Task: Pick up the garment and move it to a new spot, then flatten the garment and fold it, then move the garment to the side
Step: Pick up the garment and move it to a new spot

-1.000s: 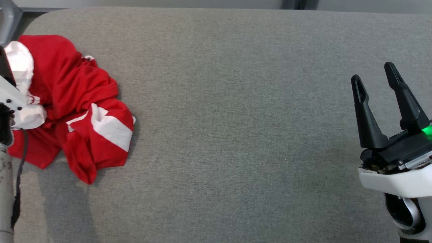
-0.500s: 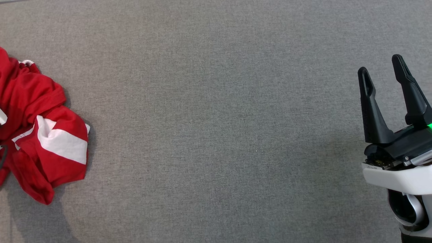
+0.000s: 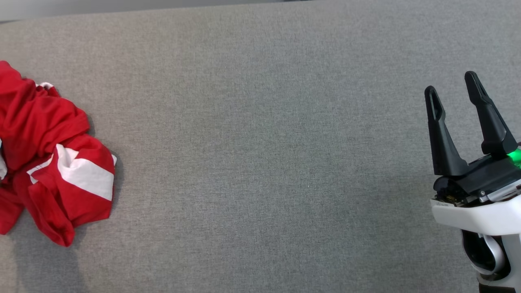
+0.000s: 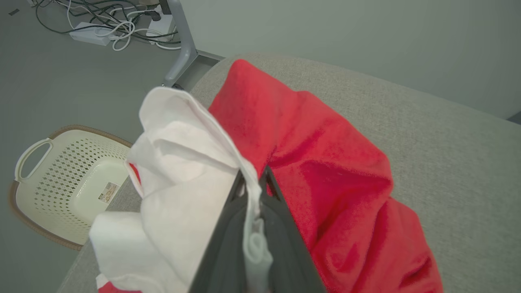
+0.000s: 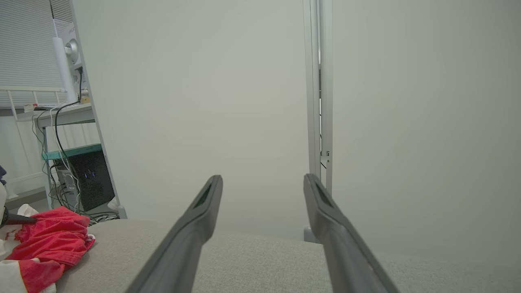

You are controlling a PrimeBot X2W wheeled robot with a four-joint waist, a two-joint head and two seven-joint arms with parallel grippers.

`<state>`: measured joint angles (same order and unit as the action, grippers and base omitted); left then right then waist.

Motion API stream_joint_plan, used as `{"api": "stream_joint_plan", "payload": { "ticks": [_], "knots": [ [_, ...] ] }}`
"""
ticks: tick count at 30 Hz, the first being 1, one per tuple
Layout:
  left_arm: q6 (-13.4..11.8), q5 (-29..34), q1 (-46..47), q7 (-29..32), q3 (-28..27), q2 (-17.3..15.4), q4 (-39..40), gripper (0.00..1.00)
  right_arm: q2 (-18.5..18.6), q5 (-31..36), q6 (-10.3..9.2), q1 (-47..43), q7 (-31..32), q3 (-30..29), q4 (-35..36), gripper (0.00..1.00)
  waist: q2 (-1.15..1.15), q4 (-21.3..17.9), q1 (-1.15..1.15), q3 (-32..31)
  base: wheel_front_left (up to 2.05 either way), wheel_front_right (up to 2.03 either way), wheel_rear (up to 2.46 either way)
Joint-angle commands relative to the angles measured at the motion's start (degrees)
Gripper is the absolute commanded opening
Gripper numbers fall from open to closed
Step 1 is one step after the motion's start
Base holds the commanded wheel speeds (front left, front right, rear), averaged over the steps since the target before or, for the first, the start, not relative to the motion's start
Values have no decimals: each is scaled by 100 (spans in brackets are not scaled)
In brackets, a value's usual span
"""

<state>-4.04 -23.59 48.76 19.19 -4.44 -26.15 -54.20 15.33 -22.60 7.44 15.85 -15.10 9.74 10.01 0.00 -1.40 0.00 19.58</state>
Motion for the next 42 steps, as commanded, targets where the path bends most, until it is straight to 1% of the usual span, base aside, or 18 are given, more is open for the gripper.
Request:
{"api": "stream_joint_plan", "payload": {
  "ticks": [1, 5, 9, 13, 19, 26, 32, 35, 36, 39, 42],
  "knots": [
    [57, 54, 73, -89, 23, -74, 6, 0, 12, 38, 9, -43, -7, 3, -36, 100, 0, 17, 0, -78, 0, 0, 0],
    [266, 189, 201, -374, 199, -206, 68, 0, -31, 44, 9, -155, -7, -11, -110, 100, 0, 61, 0, -346, 0, 0, 0],
    [533, 260, 329, -512, 367, -281, 190, 0, -127, 58, 9, -293, -7, -11, -203, 100, 0, 84, 0, -676, 0, 0, 0],
    [749, 314, 518, -494, 579, -173, 484, 0, -242, 90, 10, -439, -7, -8, -270, 100, 0, 60, 0, -996, 0, 0, 0],
    [927, 239, 669, -295, 884, 186, 1229, 0, -380, 124, 9, -592, -7, -42, -317, 100, 0, -106, 0, -1297, 0, 0, 0],
    [1018, 101, 453, 45, 1292, 683, 2502, 0, -517, 168, 9, -682, -6, -115, -368, 100, 0, -521, 0, -1548, 0, 0, 0],
    [1037, -241, 281, 226, 1625, 1428, 3616, 0, -568, 184, 9, -680, -6, -213, -373, 100, 0, -956, 0, -1623, 0, 0, 0],
    [1022, -449, 102, 273, 1734, 1774, 3996, 0, -574, 161, 9, -701, -5, -290, -376, 100, 0, -1129, 0, -1576, 0, 0, 0],
    [999, -621, -51, 300, 1775, 1923, 4180, 0, -580, 132, 9, -694, -5, -344, -380, 100, 0, -1219, 0, -1505, 0, 0, 0],
    [963, -713, -264, 278, 1809, 2006, 4325, 0, -595, 106, 9, -692, -5, -389, -386, 100, 0, -1283, 0, -1423, 0, 0, 0],
    [890, -816, -786, 120, 1814, 2066, 4455, 0, -603, 70, 9, -699, -5, -427, -406, 100, 0, -1330, 0, -1310, 0, 0, 0]
  ]
}}
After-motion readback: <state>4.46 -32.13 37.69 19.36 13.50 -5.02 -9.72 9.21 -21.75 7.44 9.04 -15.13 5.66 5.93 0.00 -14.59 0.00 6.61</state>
